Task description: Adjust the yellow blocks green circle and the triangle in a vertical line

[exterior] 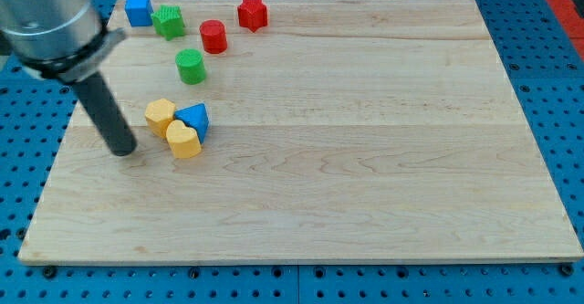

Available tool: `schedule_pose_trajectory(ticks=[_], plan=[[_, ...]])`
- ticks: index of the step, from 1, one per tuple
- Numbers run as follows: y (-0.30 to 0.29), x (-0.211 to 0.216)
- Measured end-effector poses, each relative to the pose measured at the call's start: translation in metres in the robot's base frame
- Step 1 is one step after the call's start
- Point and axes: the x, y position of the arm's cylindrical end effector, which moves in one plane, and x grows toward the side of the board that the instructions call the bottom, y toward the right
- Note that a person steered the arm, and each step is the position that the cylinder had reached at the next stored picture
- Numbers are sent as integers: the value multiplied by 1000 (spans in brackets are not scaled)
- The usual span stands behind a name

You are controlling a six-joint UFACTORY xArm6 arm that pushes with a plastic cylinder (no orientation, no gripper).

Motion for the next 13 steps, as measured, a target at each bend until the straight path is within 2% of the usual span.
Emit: schedule_pose_trajectory(ticks=[1,3,5,6,8,11,12,13], plan=[[10,-32],[-23,-25],[27,-47],[28,-52],[61,-24],[68,37],[121,49],[171,-1]])
